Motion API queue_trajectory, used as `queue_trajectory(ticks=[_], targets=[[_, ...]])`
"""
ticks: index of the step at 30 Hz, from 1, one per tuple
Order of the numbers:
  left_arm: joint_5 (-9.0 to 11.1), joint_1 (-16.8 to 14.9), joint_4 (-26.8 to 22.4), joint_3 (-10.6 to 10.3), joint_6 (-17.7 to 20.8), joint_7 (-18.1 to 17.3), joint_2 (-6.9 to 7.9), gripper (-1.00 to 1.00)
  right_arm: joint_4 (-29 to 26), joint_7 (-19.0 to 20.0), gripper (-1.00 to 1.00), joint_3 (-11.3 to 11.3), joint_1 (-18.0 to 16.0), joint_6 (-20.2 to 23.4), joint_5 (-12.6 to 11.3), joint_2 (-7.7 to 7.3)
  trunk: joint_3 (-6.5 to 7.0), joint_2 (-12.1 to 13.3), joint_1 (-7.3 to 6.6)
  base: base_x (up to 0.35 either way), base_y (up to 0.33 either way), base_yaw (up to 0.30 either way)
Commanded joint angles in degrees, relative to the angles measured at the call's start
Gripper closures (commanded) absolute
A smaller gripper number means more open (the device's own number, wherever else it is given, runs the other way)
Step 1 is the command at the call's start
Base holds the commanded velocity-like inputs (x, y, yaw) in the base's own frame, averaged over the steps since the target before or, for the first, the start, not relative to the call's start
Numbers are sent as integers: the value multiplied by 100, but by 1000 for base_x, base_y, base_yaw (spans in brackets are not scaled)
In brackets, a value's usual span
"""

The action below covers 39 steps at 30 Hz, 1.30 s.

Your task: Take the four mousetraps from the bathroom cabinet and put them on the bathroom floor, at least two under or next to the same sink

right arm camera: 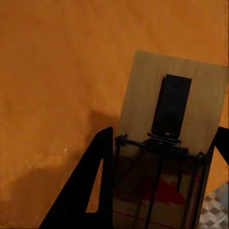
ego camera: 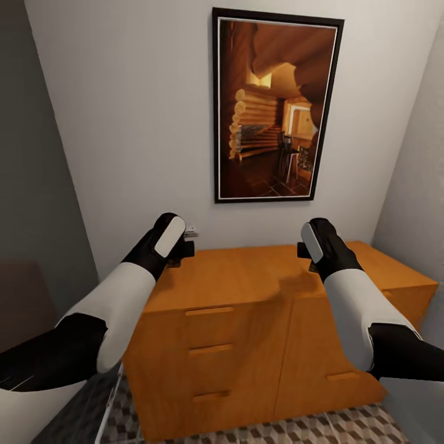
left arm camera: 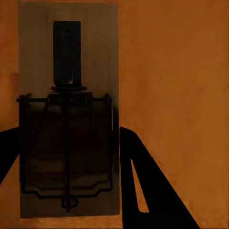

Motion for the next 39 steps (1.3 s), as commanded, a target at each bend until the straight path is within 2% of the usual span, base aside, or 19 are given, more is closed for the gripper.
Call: queue_trajectory(ticks=[1,8,17,39], targets=[[45,-4,8,-27,21,44,0,100,-17,-56,100,-17,-4,3,-68,5,-7,-4,-4,-342,0,0],[225,-4,122,-56,21,44,0,100,-31,-56,100,-15,-4,3,-84,5,-7,-4,-4,-345,0,0],[562,-4,246,-67,21,48,0,100,-27,-56,100,-6,-4,3,-55,4,-7,-4,-4,-346,0,0],[608,-3,305,-82,21,61,0,100,0,-56,100,-5,-4,3,-94,13,-7,-4,-4,-346,0,0]])
